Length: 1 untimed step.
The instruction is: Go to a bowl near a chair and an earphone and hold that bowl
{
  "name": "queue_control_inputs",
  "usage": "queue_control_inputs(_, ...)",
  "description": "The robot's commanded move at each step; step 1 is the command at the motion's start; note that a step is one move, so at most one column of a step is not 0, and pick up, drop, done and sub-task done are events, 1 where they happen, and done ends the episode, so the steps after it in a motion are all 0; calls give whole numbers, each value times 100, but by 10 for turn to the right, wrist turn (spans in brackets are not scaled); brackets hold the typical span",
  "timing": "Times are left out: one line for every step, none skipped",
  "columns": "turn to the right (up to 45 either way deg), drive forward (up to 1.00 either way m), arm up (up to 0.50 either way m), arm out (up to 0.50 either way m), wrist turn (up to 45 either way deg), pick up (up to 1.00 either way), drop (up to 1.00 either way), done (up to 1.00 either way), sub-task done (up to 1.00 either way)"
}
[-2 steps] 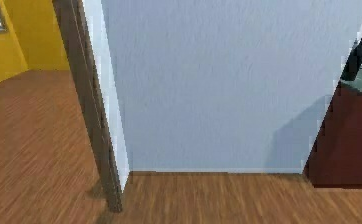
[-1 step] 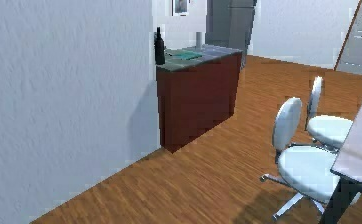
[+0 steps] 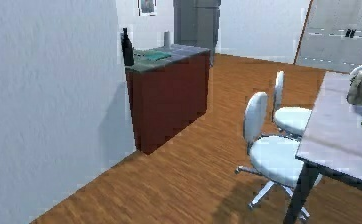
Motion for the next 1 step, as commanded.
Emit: queue_control_inputs(0, 100, 0, 0, 0, 0, 0, 0, 0)
